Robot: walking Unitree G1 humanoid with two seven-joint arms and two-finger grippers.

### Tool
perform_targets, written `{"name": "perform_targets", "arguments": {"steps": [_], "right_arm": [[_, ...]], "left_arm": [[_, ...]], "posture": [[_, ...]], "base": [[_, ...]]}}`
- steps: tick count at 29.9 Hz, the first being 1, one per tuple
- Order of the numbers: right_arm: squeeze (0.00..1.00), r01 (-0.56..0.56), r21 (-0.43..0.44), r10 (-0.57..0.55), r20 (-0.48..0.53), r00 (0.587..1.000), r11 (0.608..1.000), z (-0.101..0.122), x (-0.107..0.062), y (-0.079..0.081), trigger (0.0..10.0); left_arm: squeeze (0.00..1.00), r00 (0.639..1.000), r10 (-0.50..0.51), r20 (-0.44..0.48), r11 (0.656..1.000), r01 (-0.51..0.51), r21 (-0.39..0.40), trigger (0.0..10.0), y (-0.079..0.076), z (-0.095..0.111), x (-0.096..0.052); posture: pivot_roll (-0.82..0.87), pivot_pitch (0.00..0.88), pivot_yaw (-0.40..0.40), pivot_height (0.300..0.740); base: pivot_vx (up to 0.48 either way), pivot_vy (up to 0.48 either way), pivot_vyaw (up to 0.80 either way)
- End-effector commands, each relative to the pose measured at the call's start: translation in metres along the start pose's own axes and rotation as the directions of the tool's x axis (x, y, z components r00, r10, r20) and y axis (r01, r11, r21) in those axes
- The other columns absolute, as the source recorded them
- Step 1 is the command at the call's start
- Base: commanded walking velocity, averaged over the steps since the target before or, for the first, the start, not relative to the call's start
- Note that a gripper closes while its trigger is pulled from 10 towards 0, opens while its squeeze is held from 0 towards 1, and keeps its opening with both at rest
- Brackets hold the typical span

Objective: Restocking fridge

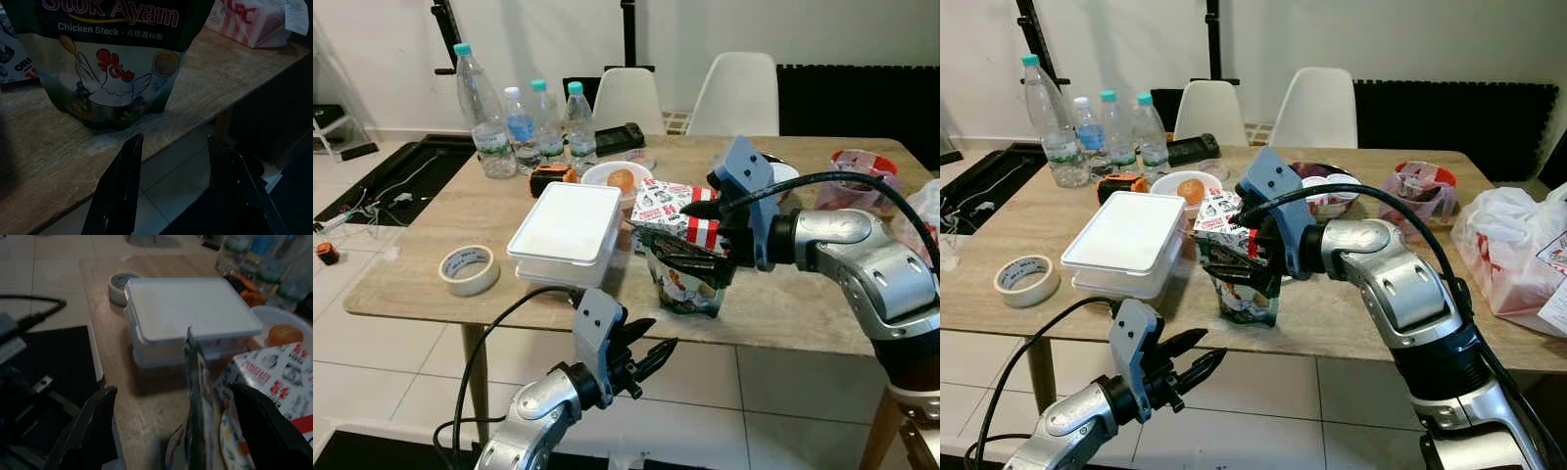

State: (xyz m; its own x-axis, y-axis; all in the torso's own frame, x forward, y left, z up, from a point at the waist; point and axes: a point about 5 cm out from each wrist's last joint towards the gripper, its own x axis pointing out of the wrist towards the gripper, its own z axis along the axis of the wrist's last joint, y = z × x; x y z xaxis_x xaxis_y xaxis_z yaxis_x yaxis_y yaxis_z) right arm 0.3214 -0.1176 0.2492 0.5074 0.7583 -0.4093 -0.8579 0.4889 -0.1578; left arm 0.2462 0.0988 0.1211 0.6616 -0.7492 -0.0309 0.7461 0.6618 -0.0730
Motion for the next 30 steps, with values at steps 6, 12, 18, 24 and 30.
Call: {"name": "perform_targets", "arguments": {"steps": [6,12,18,24,30], "right_arm": [[0.0,0.047,0.04,-0.043,-0.092,0.995,0.998,-0.026,0.016,-0.003,10.0],[0.0,0.116,0.089,-0.106,-0.104,0.989,0.989,-0.035,0.03,-0.008,10.0],[0.0,0.163,0.128,-0.157,-0.056,0.986,0.978,-0.027,0.031,-0.016,10.0],[0.0,0.206,0.184,-0.21,0.002,0.978,0.961,-0.021,0.032,-0.025,10.0],[0.0,0.219,0.175,-0.219,-0.021,0.976,0.96,-0.025,0.032,-0.027,10.0]], "left_arm": [[0.0,1.0,-0.019,-0.018,1.0,0.019,0.013,10.0,-0.001,0.0,-0.001],[0.0,1.0,-0.008,0.001,0.999,0.008,0.039,10.0,0.001,0.005,0.001],[0.0,1.0,-0.001,0.005,0.999,0.0,0.041,10.0,0.002,0.006,0.001],[0.0,1.0,-0.009,0.005,0.999,0.008,0.042,10.0,0.002,0.006,0.003],[0.0,1.0,-0.019,-0.004,0.999,0.019,0.046,10.0,0.0,0.005,0.002]], "posture": [[-0.06,0.041,0.024,0.74],[-0.06,0.038,0.02,0.74],[-0.06,0.031,0.021,0.74],[-0.06,0.027,0.021,0.74],[-0.06,0.025,0.022,0.74]], "base": [[0.0,0.0,0.0],[0.0,0.0,0.0],[0.0,0.0,0.0],[0.0,0.0,0.0],[0.0,0.0,0.0]]}}
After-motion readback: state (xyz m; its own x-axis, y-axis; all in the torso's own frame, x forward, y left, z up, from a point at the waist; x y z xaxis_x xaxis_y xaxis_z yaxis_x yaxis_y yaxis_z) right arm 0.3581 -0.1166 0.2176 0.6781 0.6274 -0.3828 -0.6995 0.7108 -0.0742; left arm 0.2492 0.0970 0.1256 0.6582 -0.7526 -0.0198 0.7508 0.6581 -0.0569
